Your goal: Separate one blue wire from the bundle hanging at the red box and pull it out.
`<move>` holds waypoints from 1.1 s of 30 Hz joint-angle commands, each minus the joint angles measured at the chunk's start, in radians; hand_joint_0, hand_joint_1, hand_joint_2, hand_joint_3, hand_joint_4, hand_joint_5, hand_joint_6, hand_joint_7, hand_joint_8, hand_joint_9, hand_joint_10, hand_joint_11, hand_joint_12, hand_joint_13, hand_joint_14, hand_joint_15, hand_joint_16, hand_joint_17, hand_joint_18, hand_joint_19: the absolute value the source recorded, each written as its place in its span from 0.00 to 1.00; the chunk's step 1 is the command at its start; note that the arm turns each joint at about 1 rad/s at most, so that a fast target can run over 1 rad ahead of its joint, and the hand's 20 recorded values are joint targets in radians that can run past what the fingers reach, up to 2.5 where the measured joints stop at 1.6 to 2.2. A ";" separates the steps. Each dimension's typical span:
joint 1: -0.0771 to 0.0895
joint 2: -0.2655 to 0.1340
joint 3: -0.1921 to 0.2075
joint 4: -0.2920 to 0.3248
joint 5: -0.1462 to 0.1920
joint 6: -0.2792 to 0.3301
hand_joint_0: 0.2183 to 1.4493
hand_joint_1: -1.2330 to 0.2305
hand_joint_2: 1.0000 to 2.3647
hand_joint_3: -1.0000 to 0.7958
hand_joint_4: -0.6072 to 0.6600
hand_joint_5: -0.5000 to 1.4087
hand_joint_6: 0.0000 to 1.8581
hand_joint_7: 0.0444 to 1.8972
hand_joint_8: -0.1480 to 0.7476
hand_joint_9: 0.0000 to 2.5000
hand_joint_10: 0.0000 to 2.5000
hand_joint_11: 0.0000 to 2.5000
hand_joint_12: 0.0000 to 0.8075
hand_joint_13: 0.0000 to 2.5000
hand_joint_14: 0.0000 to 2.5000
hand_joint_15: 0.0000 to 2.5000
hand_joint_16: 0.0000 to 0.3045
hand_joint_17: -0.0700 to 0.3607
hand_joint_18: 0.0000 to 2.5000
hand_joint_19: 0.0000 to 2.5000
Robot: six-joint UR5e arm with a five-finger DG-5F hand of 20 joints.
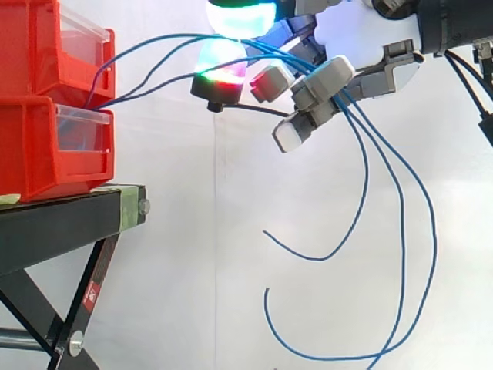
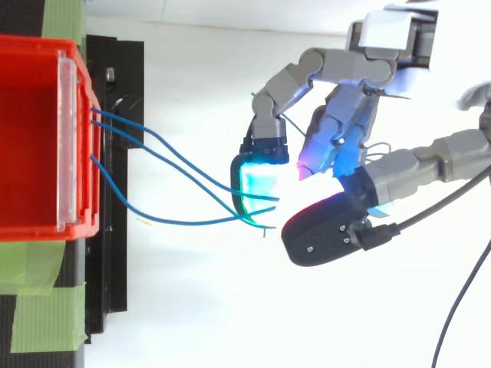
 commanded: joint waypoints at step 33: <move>0.003 0.000 0.000 0.000 -0.002 0.000 0.41 0.11 0.01 0.35 0.58 0.12 0.50 0.49 0.52 0.28 0.01 0.39 0.54 0.51 0.01 0.49 0.19 0.46 0.32 0.16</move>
